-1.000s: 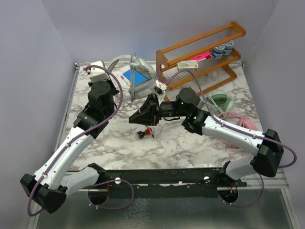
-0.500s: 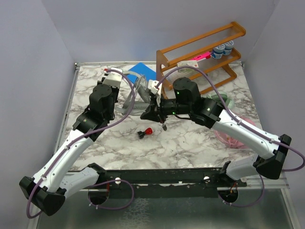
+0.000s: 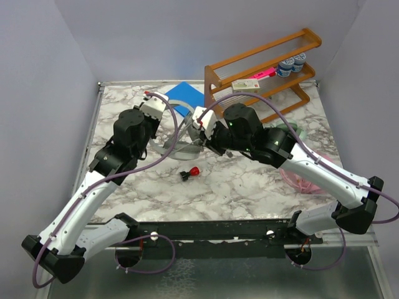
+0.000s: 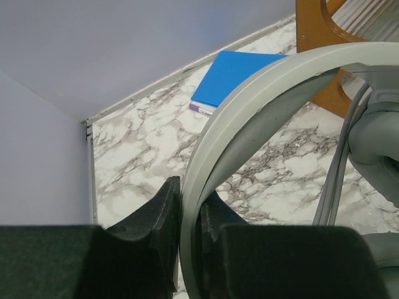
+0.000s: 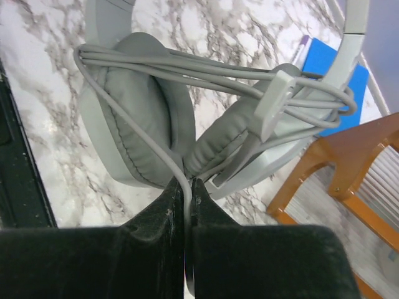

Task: Wrap the headphones
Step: Wrap the headphones cable around the headphones.

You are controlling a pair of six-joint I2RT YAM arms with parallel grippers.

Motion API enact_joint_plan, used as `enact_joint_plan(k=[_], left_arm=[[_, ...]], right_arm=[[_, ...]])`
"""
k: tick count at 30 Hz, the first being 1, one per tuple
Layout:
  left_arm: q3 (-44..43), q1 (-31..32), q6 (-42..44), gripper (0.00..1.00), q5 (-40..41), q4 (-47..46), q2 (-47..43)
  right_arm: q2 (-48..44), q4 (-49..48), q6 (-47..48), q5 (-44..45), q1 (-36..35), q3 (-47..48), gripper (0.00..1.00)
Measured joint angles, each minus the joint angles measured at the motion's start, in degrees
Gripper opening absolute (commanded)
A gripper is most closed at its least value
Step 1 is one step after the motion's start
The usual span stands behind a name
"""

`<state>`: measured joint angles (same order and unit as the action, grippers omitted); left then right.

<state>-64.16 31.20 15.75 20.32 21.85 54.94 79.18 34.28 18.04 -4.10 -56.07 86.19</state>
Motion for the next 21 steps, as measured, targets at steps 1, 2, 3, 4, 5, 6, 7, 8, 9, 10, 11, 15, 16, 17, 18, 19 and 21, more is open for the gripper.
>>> enact_joint_plan(k=[1, 2, 3, 4, 5, 6, 7, 8, 9, 10, 11, 15, 16, 17, 18, 19, 21], left_arm=[[-0.02, 0.0, -0.02, 0.0, -0.17, 0.31, 0.04], [-0.02, 0.0, -0.02, 0.0, -0.35, 0.46, 0.17], [-0.02, 0.0, -0.02, 0.0, -0.39, 0.61, 0.37], [-0.04, 0.0, 0.0, 0.0, -0.42, 0.79, 0.55], [-0.07, 0.0, 0.15, 0.0, -0.42, 1.05, 0.81], [-0.07, 0.0, 0.46, 0.0, -0.44, 1.2, 0.96], [-0.11, 0.0, 0.94, 0.0, -0.44, 1.68, 1.11], [-0.11, -0.02, 1.53, 0.0, -0.39, 2.32, 1.25], [-0.13, -0.02, 2.25, 0.0, -0.42, 3.23, 1.33], [-0.13, -0.02, 2.56, 0.0, -0.42, 3.78, 1.4], [-0.13, -0.04, 2.93, 0.0, -0.5, 4.52, 1.62], [-0.13, -0.11, 3.61, 0.0, -1.55, 5.86, 2.73], [-0.13, -0.11, 3.58, 0.0, -1.99, 6.05, 2.93], [-0.13, -0.11, 3.54, 0.0, -2.45, 6.21, 3.1], [-0.13, -0.11, 3.5, 0.0, -2.95, 6.29, 3.19], [-0.13, -0.11, 3.41, 0.0, -3.41, 6.43, 3.26], [-0.13, -0.11, 3.23, 0.0, -4.2, 6.64, 3.28]], right_arm=[[0.04, 0.22, 0.46, 0.94, -0.09, -0.02, 0.09], [0.07, 0.28, 0.74, 1.68, -0.13, -0.07, 0.09], [0.04, 0.28, 1.03, 2.32, -0.2, -0.17, 0.1], [0.04, 0.22, 1.16, 2.86, -0.2, -0.33, 0.12], [0.02, 0.15, 1.4, 3.58, -0.22, -0.61, 0.14], [-0.02, 0.13, 1.57, 4.5, -0.2, -1.03, 0.14], [-0.02, 0.2, 1.7, 5.49, -0.13, -1.42, 0.14], [-0.04, 0.24, 1.86, 6.47, -0.04, -1.7, 0.14], [-0.04, 0.33, 2.03, 7.41, 0.04, -1.84, 0.14], [-0.04, 0.44, 2.19, 8.24, 0.2, -1.84, 0.14], [-0.07, 0.42, 2.4, 9.07, 0.26, -1.84, 0.13], [-0.09, 0.55, 3.21, 11.65, 0.31, -1.38, 0.11], [-0.09, 0.55, 3.41, 12.07, 0.31, -1.14, 0.08], [-0.09, 0.48, 3.56, 12.39, 0.31, -0.94, 0.06], [-0.09, 0.33, 3.74, 12.55, 0.31, -0.83, 0.03], [-0.09, 0.24, 4.0, 12.59, 0.28, -0.74, 0.01], [-0.09, -0.02, 4.26, 12.61, 0.28, -0.74, 0.01]])
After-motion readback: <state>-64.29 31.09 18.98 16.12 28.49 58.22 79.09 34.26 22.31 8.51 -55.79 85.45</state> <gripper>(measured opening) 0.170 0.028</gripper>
